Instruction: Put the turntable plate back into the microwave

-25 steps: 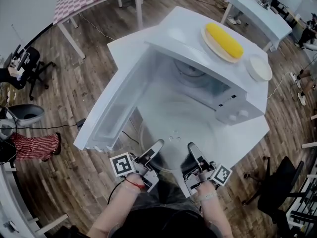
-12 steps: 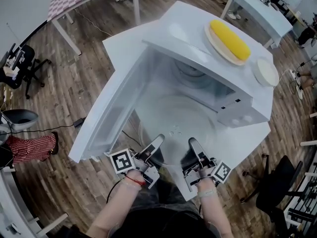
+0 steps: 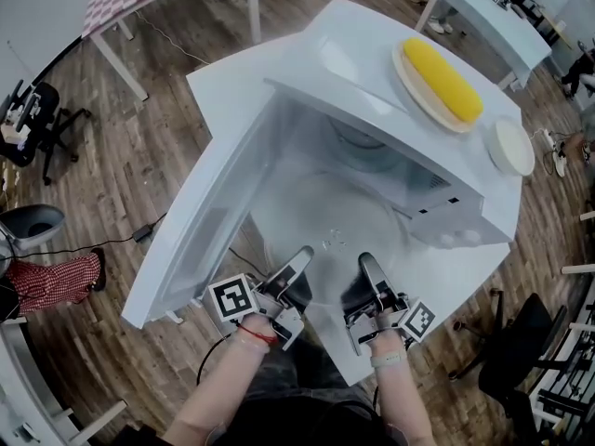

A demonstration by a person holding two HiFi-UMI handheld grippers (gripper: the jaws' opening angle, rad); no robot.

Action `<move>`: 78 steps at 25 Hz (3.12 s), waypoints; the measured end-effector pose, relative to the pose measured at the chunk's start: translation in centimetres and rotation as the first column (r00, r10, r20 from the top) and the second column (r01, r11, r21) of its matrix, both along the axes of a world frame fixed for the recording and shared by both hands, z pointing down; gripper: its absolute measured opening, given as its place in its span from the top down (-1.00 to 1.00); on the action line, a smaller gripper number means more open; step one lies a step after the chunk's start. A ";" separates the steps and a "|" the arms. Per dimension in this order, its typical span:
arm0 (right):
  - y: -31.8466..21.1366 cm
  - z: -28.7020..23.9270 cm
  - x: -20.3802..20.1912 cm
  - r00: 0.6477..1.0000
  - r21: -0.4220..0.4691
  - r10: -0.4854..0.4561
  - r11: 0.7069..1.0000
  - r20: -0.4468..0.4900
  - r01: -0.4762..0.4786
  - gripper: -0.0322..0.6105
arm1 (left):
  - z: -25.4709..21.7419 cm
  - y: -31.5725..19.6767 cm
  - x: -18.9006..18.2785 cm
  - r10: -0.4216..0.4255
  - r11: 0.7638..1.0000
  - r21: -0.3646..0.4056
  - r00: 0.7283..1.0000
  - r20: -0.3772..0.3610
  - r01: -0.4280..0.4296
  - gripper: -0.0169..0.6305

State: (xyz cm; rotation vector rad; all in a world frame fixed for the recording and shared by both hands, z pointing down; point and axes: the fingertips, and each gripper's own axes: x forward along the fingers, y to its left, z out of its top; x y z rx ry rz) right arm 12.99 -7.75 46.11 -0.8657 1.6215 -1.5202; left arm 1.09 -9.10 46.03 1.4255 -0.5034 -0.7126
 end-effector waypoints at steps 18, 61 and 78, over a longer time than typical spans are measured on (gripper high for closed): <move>-3.8 1.5 1.0 0.998 -0.003 0.060 0.998 0.024 -0.060 0.77 | 1.3 -4.2 0.9 0.021 1.000 0.000 1.000 0.007 -0.021 0.85; -7.6 2.4 2.3 0.983 -0.054 0.169 0.985 0.072 -0.166 0.77 | 2.0 -7.9 2.0 -0.025 0.998 -0.059 0.999 -0.044 0.023 0.85; -6.4 2.0 1.6 0.984 -0.055 0.166 0.985 0.064 -0.163 0.76 | 1.9 -9.6 2.2 -0.079 0.994 -0.081 0.995 -0.064 0.074 0.85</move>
